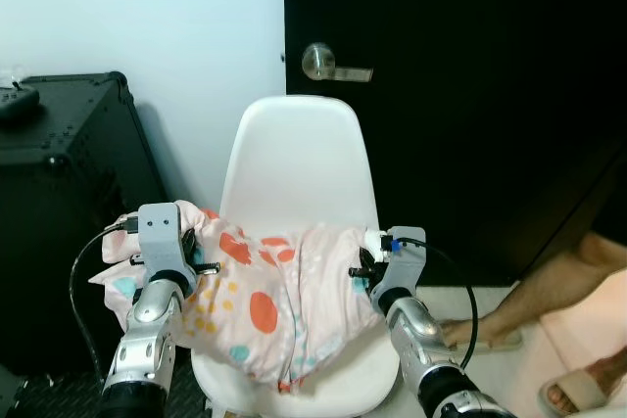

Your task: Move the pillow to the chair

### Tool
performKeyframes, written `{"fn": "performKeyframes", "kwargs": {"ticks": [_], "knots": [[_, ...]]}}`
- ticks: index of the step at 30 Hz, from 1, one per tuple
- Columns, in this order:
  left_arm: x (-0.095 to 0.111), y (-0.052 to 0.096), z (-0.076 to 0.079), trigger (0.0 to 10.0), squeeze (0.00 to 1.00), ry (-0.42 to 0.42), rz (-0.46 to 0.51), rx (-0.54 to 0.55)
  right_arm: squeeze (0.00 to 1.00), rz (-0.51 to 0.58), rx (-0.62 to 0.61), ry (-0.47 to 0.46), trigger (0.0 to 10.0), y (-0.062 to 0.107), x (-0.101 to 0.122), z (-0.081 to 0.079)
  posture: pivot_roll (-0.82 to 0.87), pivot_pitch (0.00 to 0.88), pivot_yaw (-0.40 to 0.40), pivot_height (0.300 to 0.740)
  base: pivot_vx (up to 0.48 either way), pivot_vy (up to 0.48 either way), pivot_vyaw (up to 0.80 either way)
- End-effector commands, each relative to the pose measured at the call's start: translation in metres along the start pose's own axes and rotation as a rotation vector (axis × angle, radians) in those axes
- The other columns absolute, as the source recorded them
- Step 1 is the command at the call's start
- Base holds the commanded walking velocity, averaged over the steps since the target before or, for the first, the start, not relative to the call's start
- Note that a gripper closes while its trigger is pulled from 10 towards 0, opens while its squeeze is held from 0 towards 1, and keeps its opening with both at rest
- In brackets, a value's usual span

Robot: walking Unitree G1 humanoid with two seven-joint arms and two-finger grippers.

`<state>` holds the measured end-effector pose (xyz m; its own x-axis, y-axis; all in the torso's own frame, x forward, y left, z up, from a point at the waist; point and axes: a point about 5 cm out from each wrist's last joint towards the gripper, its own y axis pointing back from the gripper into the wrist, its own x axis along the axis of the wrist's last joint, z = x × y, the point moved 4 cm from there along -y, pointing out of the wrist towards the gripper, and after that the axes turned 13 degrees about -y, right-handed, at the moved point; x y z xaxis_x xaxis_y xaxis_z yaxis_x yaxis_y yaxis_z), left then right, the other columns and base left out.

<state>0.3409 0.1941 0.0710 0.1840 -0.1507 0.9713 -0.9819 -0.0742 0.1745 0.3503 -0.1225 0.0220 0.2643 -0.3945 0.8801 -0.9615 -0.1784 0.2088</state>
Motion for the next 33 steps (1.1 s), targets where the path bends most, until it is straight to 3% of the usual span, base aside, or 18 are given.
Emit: {"fn": "performKeyframes", "kwargs": {"ticks": [1,25,33], "knots": [[0.003,0.0,0.002,10.0,0.0,-0.01,0.019,-0.014,0.0,0.004,0.008,-0.008,10.0,0.0,0.0,-0.002,0.1,0.0,0.016,0.605,0.0,0.0,0.0],[-0.001,0.003,0.002,10.0,0.0,-0.017,0.014,-0.023,0.0,0.004,0.036,0.003,10.0,-0.001,0.002,-0.006,0.09,0.0,-0.013,0.605,0.0,0.0,0.0],[0.006,-0.003,-0.007,10.0,0.0,-0.038,0.026,-0.008,0.0,-0.027,0.043,0.03,10.0,-0.001,0.001,-0.002,0.12,0.0,-0.048,0.605,0.0,0.0,0.0]]}}
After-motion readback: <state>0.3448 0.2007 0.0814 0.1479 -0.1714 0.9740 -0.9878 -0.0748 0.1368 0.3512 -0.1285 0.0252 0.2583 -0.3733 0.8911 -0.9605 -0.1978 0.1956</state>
